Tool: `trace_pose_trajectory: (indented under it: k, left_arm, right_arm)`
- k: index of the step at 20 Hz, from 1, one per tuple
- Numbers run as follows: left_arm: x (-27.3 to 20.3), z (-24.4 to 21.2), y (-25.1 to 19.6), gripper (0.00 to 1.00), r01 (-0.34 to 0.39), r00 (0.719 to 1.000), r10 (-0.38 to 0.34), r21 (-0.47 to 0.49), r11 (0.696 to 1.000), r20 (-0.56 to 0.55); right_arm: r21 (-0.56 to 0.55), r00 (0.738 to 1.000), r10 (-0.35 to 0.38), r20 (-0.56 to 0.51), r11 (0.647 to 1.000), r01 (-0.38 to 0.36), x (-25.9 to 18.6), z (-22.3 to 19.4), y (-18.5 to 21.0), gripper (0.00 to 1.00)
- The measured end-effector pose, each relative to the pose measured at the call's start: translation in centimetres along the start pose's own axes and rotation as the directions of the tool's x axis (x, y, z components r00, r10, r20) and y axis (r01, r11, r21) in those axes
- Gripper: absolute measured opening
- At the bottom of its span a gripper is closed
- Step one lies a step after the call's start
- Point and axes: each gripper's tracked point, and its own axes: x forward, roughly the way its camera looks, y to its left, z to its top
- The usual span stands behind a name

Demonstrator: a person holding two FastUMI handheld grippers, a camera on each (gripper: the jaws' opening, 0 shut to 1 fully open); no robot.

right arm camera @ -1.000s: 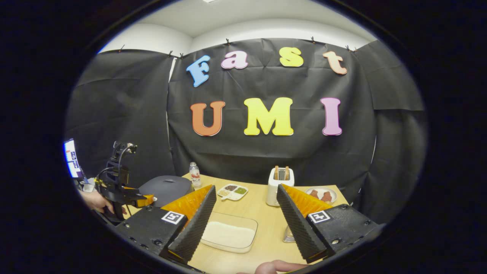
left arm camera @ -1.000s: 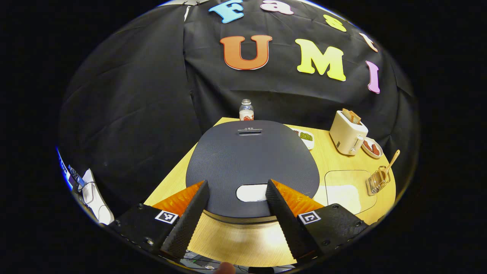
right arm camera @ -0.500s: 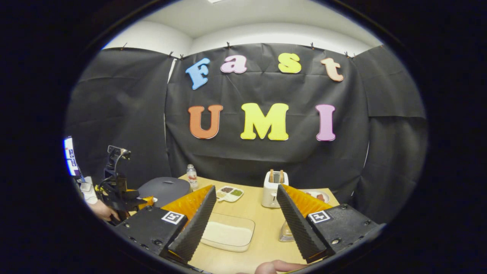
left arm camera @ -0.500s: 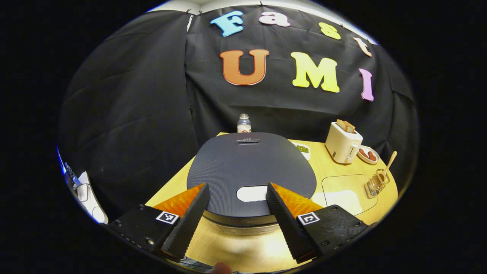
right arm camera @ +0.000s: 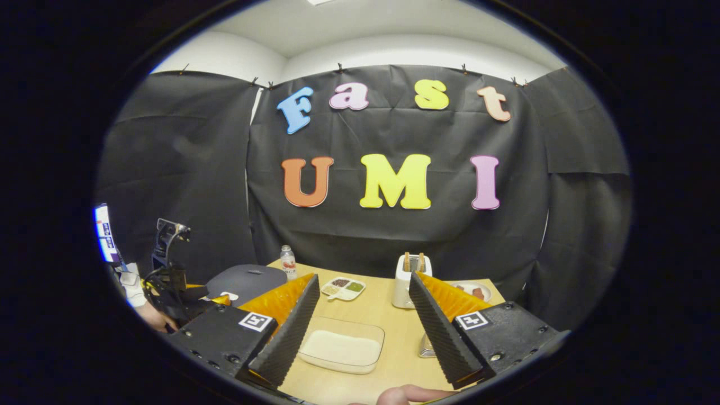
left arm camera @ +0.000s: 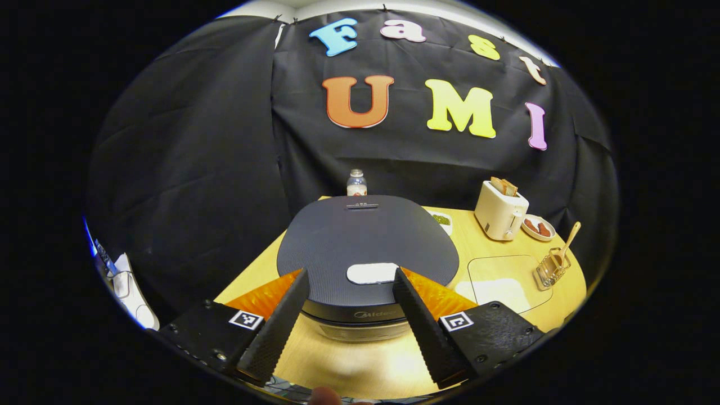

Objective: Close the left gripper, press the button to open the rice cooker; take a wooden spoon from the chopstick holder with the right hand, scoop a spoonful of rice and pour it into the rice cooker, then put the wooden spoon back into the chopstick holder.

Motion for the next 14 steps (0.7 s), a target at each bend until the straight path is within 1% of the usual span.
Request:
trace_pose_trajectory:
  k: [1, 4, 5, 9, 12, 14]
  left_arm:
    - [-0.1, -0.5, 0.1, 0.97, -0.003, 1.000, 0.002, -0.015, 1.000, -0.017]
    - [-0.2, -1.8, 0.0, 0.99, 0.006, 0.999, -0.008, -0.031, 1.000, -0.047]
    - [-0.5, -1.4, 0.0, 0.98, 0.009, 1.000, -0.009, -0.033, 0.999, -0.013]
    - [-0.1, -1.3, -0.1, 0.99, 0.014, 1.000, -0.014, -0.044, 0.999, 0.003]
    - [-0.4, -1.2, -0.1, 0.98, 0.015, 1.000, -0.014, -0.026, 1.000, 0.026]
    - [-0.6, -0.9, -0.3, 0.97, 0.020, 0.999, -0.019, -0.041, 0.999, 0.039]
  right_arm:
    - [-0.005, 1.000, 0.008, -0.010, 1.000, -0.008, 0.0, -0.3, 0.4, 1.00]
    - [-0.016, 1.000, 0.019, -0.014, 1.000, -0.019, -0.1, -0.2, 1.0, 1.00]
    - [-0.018, 1.000, 0.019, -0.010, 1.000, -0.020, -0.2, 0.0, 1.2, 0.99]
    - [-0.015, 1.000, 0.002, 0.005, 1.000, -0.002, -0.8, 0.6, 0.9, 1.00]
    - [-0.014, 0.999, -0.036, 0.013, 0.999, 0.036, -1.6, 1.4, 0.0, 1.00]
    - [-0.017, 0.999, -0.039, 0.026, 0.999, 0.039, -2.5, 2.0, -0.2, 1.00]
